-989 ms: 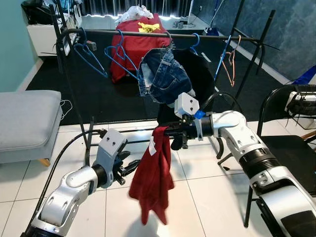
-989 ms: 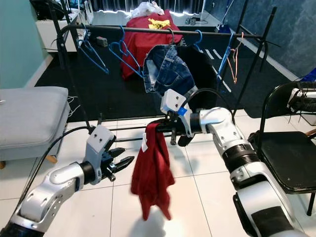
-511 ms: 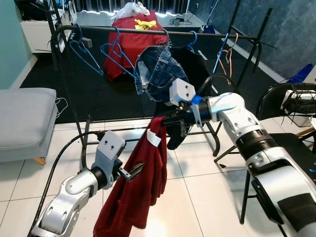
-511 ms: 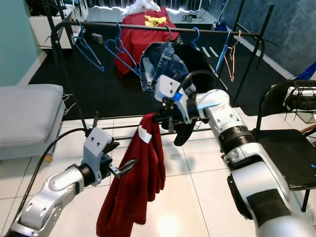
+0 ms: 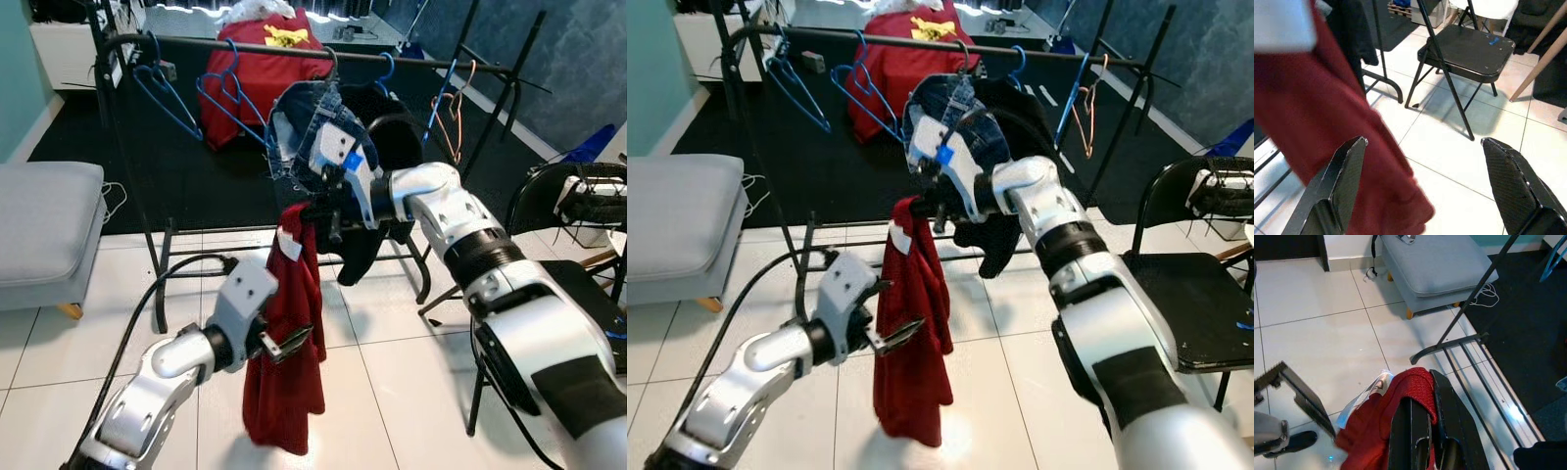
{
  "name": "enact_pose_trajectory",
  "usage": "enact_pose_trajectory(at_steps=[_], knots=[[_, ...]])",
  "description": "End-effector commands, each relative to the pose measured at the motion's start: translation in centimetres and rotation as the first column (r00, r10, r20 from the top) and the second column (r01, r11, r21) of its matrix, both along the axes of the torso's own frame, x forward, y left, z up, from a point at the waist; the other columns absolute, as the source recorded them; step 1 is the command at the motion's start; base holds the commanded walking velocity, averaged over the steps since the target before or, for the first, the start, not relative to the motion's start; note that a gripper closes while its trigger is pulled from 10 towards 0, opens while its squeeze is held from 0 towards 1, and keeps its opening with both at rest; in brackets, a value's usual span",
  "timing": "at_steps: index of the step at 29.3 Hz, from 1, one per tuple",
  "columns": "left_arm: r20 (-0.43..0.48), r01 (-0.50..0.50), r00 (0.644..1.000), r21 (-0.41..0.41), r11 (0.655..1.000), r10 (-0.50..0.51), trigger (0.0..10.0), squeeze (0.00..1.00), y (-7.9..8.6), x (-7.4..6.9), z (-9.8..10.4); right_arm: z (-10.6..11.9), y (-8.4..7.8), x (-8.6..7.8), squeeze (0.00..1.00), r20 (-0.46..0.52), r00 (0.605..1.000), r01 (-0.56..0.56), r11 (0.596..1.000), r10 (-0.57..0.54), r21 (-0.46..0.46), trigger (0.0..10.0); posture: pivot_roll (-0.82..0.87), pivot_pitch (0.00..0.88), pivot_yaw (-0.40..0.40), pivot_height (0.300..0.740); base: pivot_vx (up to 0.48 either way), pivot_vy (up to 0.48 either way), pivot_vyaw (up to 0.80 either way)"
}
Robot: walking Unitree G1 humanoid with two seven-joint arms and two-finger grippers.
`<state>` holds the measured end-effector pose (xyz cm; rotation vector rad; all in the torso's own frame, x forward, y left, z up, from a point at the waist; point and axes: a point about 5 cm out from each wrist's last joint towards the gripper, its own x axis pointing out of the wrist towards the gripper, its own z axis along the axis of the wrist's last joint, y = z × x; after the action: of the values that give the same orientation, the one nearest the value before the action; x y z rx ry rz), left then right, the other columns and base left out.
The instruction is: Hang hanger
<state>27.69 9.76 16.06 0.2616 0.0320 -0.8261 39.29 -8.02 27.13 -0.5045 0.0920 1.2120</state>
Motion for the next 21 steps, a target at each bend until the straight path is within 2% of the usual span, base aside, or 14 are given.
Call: enact_pose_trajectory(at_steps=[1, 4, 7, 9, 14, 16, 18, 19, 21], knots=[[-0.027, 0.001, 1.0, 0.027, 1.0, 0.0, 10.0, 0.0, -0.6, 0.0, -0.7, 0.6, -0.1, 0.2, 0.0, 0.002, 1.0, 0.016, 1.0, -0.016, 0.013, 0.0, -0.08, 0.117, -0.112, 0.74, 0.0, 0.0, 0.0], [-0.034, -0.01, 0.999, 0.032, 0.999, 0.011, 10.0, 0.0, -1.6, 0.5, -0.7, 0.7, 0.2, 0.2, 0.0, -0.01, 1.0, 0.028, 1.0, -0.028, 0.011, 0.0, -0.09, 0.116, -0.103, 0.74, 0.0, 0.0, 0.0], [-0.045, 0.111, 0.992, -0.11, 0.988, -0.116, 10.0, 0.0, -3.4, 0.2, 0.8, 0.6, 0.1, 0.8, 0.0, -0.008, 0.993, 0.119, 0.993, -0.119, -0.003, 0.0, -0.09, 0.114, -0.104, 0.74, 0.0, 0.0, 0.0], [-0.049, 0.146, 0.987, -0.135, 0.98, -0.154, 10.0, 0.0, -3.7, 0.0, 1.0, 0.6, 0.1, 0.8, 0.0, -0.013, 0.991, 0.132, 0.991, -0.132, -0.001, 0.0, -0.09, 0.114, -0.104, 0.74, 0.0, 0.0, 0.0], [-0.068, 0.158, 0.984, -0.121, 0.98, -0.167, 10.0, 0.0, -4.4, 0.4, 0.3, 0.5, 0.6, 0.8, 0.0, -0.036, 0.992, 0.125, 0.992, -0.125, 0.014, 0.0, -0.08, 0.112, -0.113, 0.74, 0.0, 0.0, 0.0], [-0.083, 0.101, 0.991, -0.061, 0.993, -0.106, 10.0, 0.0, -4.6, 1.3, -0.8, 0.6, 1.1, 0.7, 0.0, -0.055, 0.993, 0.105, 0.994, -0.103, 0.03, 0.0, -0.08, 0.113, -0.113, 0.74, 0.0, 0.0, 0.0], [-0.106, -0.022, 0.994, 0.006, 1.0, 0.022, 10.0, 0.0, -4.2, 2.8, -2.3, 0.9, 1.6, 0.4, 0.0, -0.08, 0.995, 0.07, 0.996, -0.066, 0.048, 0.0, -0.08, 0.113, -0.114, 0.74, 0.0, 0.0, 0.0], [-0.106, -0.022, 0.994, 0.006, 1.0, 0.022, 10.0, 0.0, -4.2, 2.8, -2.3, 0.9, 1.6, 0.4, 0.0, -0.08, 0.995, 0.07, 0.996, -0.066, 0.048, 0.0, -0.08, 0.113, -0.114, 0.74, 0.0, 0.0, 0.0], [-0.104, -0.086, 0.99, 0.053, 0.995, 0.091, 10.0, 0.0, -3.9, 3.6, -3.1, 1.1, 1.8, 0.3, 0.0, -0.091, 0.995, 0.048, 0.997, -0.042, 0.061, 0.0, -0.08, 0.114, -0.112, 0.74, 0.0, 0.0, 0.0]])
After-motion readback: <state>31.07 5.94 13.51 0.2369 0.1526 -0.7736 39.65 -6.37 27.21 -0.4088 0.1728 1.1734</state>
